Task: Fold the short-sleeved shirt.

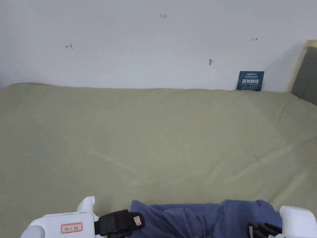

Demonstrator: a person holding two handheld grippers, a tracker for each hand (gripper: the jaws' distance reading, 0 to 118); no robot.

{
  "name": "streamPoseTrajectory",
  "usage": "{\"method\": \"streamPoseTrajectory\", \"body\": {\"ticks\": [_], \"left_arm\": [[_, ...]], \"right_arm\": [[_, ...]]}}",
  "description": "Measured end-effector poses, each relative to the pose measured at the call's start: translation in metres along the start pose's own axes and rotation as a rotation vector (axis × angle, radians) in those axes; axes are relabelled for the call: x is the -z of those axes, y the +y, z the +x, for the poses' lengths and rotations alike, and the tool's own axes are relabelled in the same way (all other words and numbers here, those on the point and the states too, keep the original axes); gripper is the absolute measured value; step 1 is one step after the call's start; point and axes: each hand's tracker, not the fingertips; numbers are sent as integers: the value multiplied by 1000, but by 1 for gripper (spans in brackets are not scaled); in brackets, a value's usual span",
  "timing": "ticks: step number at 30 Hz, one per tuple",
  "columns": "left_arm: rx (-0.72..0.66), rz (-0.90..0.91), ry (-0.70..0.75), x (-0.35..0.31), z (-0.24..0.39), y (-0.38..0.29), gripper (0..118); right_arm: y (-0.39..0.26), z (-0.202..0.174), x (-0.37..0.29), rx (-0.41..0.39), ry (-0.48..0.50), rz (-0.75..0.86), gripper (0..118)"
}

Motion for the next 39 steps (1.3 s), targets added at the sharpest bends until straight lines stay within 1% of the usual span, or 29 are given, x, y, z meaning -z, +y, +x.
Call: {"method": "streamPoseTrajectory", "body": {"ticks": [1,2,4,8,10,12,13,14,15,16,17,18,19,20,21,25,27,29,31,32,36,39], "left_arm": [[-10,2,4,-2,-4,3,101],[-22,10,-1,-5,-9,4,103],[-85,31,-15,-2,-19,5,103],[-204,-26,15,25,-41,-2,103],[-261,-59,1,42,-47,-10,103],[-269,17,-121,53,-46,-19,103],[-278,49,-140,55,-46,-22,102],[-294,71,-148,59,-47,-24,91],[-308,93,-147,60,-48,-27,63],[-319,99,-127,61,-49,-28,13],[-333,90,-74,62,-51,-31,10],[-324,85,-9,65,-52,-33,10],[-315,85,-6,64,-54,-33,10],[-322,91,-53,62,-57,-34,10],[-331,106,-58,58,-56,-34,10],[-293,123,-38,39,-44,-24,10],[-251,145,3,23,-35,-14,10],[-275,172,87,1,-27,-3,10],[-228,226,129,-28,-20,9,10],[-178,238,159,-44,-15,15,10],[-34,284,416,-106,14,33,10],[66,323,506,-135,40,37,10]], "right_arm": [[1,0,1,-1,4,0,1],[1,-1,1,0,11,-2,0],[0,-1,2,3,18,-6,1],[-2,2,-1,3,20,-14,1],[-3,4,-3,11,17,-13,1],[-3,6,-3,26,15,-12,1],[-3,6,-3,30,16,-13,1],[-3,6,-3,31,15,-15,1],[-4,5,-3,30,18,-17,1],[-5,4,-3,28,21,-19,1],[-6,3,-2,25,26,-21,1],[-8,2,-1,22,29,-27,1],[-9,1,0,20,30,-32,1],[-11,0,1,18,31,-35,1],[-12,-1,1,16,32,-40,1],[-14,-2,4,15,29,-58,1],[-15,-3,4,12,30,-58,1],[-13,-4,4,7,33,-55,1],[-9,-6,5,-4,34,-57,1],[-7,-6,6,-9,34,-53,0],[3,-9,9,-16,41,-38,1],[8,-10,11,-16,43,-28,1]]}}
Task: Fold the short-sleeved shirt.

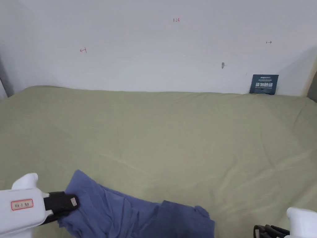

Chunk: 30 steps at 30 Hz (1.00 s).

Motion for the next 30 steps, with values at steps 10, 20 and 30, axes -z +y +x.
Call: {"method": "streamPoseTrajectory", "body": {"ticks": [10,20,30], "left_arm": [[73,-3,-154,13,65,-15,10],[112,-283,-441,110,129,-71,14],[-52,-214,-591,117,104,-71,78]], "right_arm": [[1,-2,-1,0,17,2,1],[-13,16,-14,31,-8,-4,1],[-21,20,-9,36,-19,-39,1]]}}
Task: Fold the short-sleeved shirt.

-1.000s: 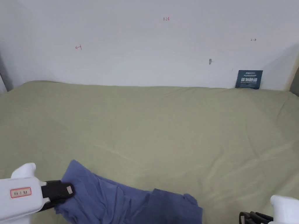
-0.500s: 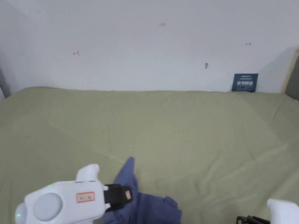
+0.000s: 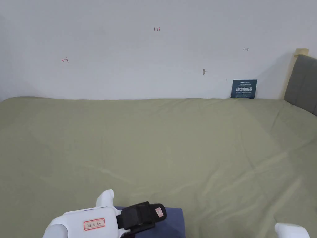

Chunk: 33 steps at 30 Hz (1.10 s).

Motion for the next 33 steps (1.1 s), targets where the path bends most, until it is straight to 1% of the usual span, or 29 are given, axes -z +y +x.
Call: {"method": "streamPoseTrajectory", "body": {"ticks": [1,2,3,4,5,6,7,9,11,14,16,17,18,20,22,23,24,25,26,28,29,30,32,33], "left_arm": [[-33,35,12,1,-6,1,73],[-65,50,9,5,-13,2,50],[-105,45,-24,12,-22,0,22],[-131,33,-39,22,-26,-3,0],[-111,25,-4,31,-29,-9,0],[-82,5,62,40,-32,-17,0],[-63,-30,69,49,-35,-24,0],[-101,-147,51,70,-42,-48,0],[-76,-163,80,79,-43,-69,0],[-106,-190,70,90,-45,-93,0],[-97,-193,56,88,-36,-98,0],[-68,-183,43,83,-29,-97,0],[-19,-156,39,73,-21,-91,0],[-15,-106,2,46,-11,-69,0],[23,-25,15,6,-3,-46,0],[54,10,38,-15,-2,-33,0],[77,44,98,-39,-5,-15,0],[99,74,152,-59,-10,-4,0],[111,95,194,-77,-17,5,0],[79,137,267,-107,-38,22,0],[43,144,289,-121,-50,25,0],[27,166,325,-135,-59,27,0],[4,176,367,-149,-77,29,0],[-11,179,361,-155,-86,29,0]], "right_arm": [[0,-2,0,-3,5,0,1],[-1,-4,-1,-4,10,2,1],[-1,-5,-3,-5,20,7,1],[-1,-7,-4,-6,26,12,1],[-1,-9,-6,-5,30,19,1],[-1,-10,-8,-5,34,25,1],[0,-11,-10,-6,37,28,1],[1,-14,-14,-11,38,38,1],[3,-16,-17,-20,40,48,1],[7,-20,-13,-31,59,55,1],[11,-23,-7,-41,59,53,1],[13,-25,-5,-51,63,48,1],[16,-27,-2,-59,72,46,1],[22,-30,6,-74,105,56,1],[31,-34,21,-94,177,47,1],[36,-37,34,-73,227,16,1],[42,-40,50,-60,284,-11,1],[45,-43,69,-29,381,-37,1],[47,-46,88,21,474,-61,1],[48,-54,126,125,624,-128,1],[47,-59,146,156,700,-155,1],[45,-63,163,194,756,-167,1],[39,-69,195,246,896,-249,1],[34,-72,209,254,911,-275,1]]}}
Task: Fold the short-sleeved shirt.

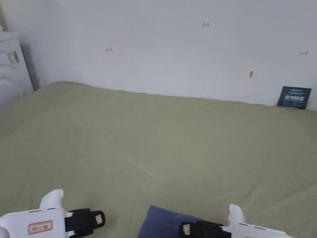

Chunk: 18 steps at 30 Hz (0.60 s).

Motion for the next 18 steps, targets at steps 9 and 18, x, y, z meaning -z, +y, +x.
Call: {"method": "streamPoseTrajectory", "body": {"ticks": [9,18], "left_arm": [[-150,-116,-111,40,-34,-10,0],[-131,-293,-255,112,-14,-28,115]], "right_arm": [[-19,81,0,166,-42,-79,0],[-18,77,0,126,-46,-109,0]]}}
